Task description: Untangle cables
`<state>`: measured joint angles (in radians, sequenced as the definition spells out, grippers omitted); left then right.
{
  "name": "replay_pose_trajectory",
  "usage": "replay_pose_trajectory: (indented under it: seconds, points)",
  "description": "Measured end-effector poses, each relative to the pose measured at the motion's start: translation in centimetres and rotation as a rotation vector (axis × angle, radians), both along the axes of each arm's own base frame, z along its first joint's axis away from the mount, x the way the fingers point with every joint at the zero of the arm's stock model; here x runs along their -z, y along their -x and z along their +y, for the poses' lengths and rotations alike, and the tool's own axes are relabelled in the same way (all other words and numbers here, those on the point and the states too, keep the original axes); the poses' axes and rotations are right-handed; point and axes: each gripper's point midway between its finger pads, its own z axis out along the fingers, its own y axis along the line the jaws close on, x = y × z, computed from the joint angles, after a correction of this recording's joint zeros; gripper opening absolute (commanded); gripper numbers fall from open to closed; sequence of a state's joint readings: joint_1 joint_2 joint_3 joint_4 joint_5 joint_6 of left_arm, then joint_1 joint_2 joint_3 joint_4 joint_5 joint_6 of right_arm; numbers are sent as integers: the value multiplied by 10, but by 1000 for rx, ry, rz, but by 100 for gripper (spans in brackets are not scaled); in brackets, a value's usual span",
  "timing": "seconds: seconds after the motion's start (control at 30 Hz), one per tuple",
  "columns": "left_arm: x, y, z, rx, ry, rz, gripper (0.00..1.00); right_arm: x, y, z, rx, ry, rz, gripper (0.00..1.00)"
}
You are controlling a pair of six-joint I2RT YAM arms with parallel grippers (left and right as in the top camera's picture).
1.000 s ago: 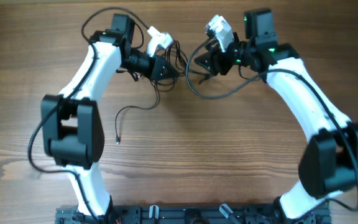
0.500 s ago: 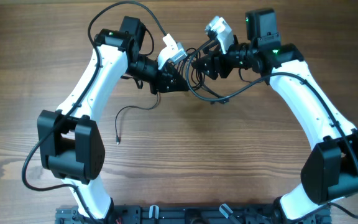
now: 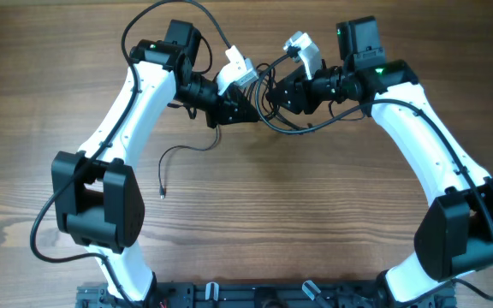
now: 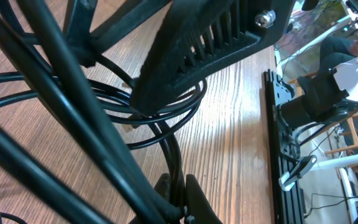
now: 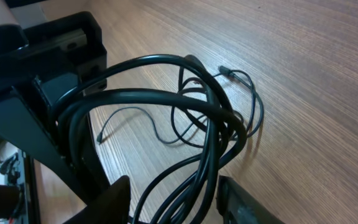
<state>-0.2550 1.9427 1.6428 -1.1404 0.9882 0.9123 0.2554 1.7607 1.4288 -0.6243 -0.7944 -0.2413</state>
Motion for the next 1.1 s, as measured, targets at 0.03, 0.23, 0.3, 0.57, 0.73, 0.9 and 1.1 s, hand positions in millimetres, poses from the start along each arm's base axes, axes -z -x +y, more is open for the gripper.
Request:
replay_pose_trajectory:
  seconds: [0.03, 0.23, 0.3, 0.57, 0.73, 0.9, 1.1]
  points:
    - [0, 0, 0, 0, 0, -1, 4, -1, 0, 1, 3, -5, 6, 41]
    - [0, -1, 0, 0, 0, -4, 4, -3, 5, 11, -1, -26, 36, 40]
    - [0, -1, 0, 0, -3, -5, 4, -4, 8, 14, -9, -36, 44, 40]
    - [2, -1, 1, -1, -10, -7, 4, -4, 7, 15, 12, -40, 66, 47]
    - [2, -2, 1, -2, -14, -9, 4, -11, -9, 16, 34, -42, -21, 47]
    - [2, -1, 1, -2, -13, -9, 4, -9, -10, 14, 43, -32, -14, 47]
    - [2, -3, 1, -2, -13, -16, 4, -5, -4, 16, 38, -18, 11, 47]
